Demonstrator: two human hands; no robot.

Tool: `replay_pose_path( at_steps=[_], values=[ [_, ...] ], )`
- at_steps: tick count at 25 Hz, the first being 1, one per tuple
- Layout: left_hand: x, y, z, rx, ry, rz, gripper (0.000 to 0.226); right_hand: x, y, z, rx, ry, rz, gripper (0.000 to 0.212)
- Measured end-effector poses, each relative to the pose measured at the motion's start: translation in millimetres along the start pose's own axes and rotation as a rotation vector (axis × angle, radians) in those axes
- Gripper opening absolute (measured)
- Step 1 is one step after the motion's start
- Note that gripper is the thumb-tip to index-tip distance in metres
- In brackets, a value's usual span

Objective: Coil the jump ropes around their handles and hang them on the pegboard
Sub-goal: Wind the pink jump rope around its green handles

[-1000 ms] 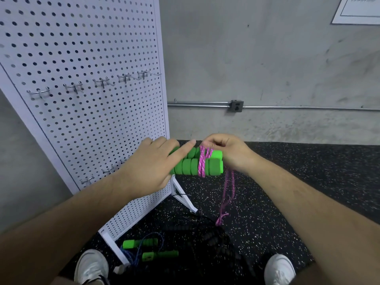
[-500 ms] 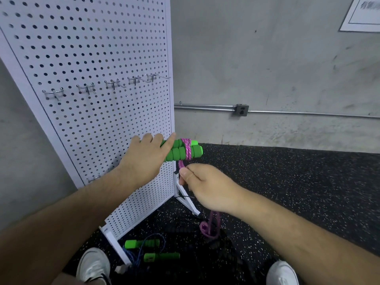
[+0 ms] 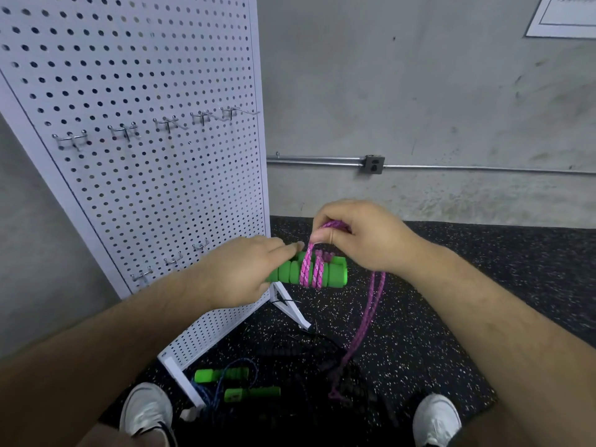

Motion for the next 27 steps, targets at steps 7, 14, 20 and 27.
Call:
replay_pose_path(
  at_steps=[7,14,20,27],
  values=[
    [-17,8,-2,0.117,0.178,-0.273,0.072,14,0,-37,0.192,-0.448,-0.059,0.011],
    [-27,7,7,-0.036,-0.143,-0.337,0.089,75,18,-13,0.349,-0.375,0.205,0.025],
    [-19,-5,13,-0.244,-0.345,-0.142,0.083,83,22,41,0.310,-0.347,0.186,0.032],
    [-11,-11,17,-0.270,-0.422,-0.054,0.082,12,23,62,0.205,-0.171,0.132,0.032]
  ],
)
Point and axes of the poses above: each hand's wrist, its own y-axis away from the middle knuckle, its own x-axis out of the palm, z = x × y, the point moved 4 cm from there along -y, towards the middle knuckle, and after that the axes turned 6 degrees about -x, right-handed, at the moved point
